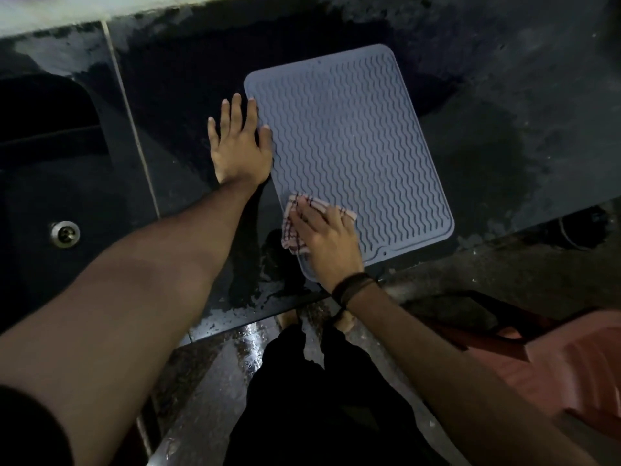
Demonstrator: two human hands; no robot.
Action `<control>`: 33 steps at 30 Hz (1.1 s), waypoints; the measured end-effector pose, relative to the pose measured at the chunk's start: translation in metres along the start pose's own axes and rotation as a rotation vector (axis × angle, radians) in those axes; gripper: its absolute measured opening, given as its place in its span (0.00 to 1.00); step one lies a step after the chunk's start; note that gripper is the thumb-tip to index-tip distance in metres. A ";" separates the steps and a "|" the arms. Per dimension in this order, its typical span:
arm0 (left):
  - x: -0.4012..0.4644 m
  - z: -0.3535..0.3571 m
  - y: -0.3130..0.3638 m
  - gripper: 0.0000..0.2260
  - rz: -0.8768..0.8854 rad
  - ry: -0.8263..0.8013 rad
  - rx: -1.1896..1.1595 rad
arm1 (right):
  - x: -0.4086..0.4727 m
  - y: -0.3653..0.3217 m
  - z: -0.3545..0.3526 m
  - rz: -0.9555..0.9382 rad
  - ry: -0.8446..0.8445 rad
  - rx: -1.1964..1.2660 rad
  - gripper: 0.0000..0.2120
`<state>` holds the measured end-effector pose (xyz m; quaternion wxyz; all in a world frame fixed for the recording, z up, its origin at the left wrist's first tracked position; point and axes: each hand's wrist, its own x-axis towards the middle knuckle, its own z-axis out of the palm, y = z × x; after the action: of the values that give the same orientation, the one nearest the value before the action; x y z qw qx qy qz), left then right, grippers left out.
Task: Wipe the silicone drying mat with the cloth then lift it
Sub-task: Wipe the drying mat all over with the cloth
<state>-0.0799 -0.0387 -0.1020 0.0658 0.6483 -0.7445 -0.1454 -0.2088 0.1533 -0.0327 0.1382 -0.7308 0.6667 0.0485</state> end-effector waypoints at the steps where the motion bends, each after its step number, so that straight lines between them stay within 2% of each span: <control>1: 0.001 -0.001 0.000 0.28 -0.001 -0.002 -0.001 | -0.016 0.002 0.003 -0.012 0.020 0.002 0.30; 3: 0.001 -0.001 0.002 0.28 0.001 0.001 0.001 | -0.047 0.008 0.008 -0.041 0.028 0.010 0.29; 6: 0.000 -0.001 0.001 0.28 0.003 0.000 -0.014 | -0.080 0.011 0.010 -0.066 -0.056 0.011 0.29; 10: -0.001 -0.002 0.000 0.28 0.012 0.004 -0.010 | -0.092 0.018 -0.004 -0.083 -0.097 0.044 0.29; 14: -0.002 -0.002 0.000 0.28 0.014 0.005 -0.002 | -0.051 0.022 -0.032 0.000 0.168 0.117 0.30; 16: -0.001 -0.002 0.001 0.28 0.012 0.004 0.004 | -0.007 0.023 -0.039 0.015 0.195 0.094 0.32; 19: 0.000 0.000 0.000 0.28 0.002 0.005 0.024 | 0.046 0.017 -0.033 0.020 0.058 0.002 0.34; 21: 0.001 0.001 -0.001 0.29 -0.001 0.003 0.018 | 0.047 0.014 -0.017 0.013 -0.007 -0.034 0.32; 26: 0.002 0.003 -0.001 0.29 -0.003 0.011 0.011 | -0.028 0.021 0.006 -0.012 0.041 0.044 0.28; 33: 0.001 0.000 0.000 0.28 0.001 0.015 0.006 | -0.083 0.028 -0.013 -0.073 -0.148 0.033 0.28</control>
<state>-0.0800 -0.0400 -0.1024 0.0697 0.6491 -0.7448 -0.1383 -0.2470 0.2280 -0.0030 0.2007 -0.7467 0.6282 0.0865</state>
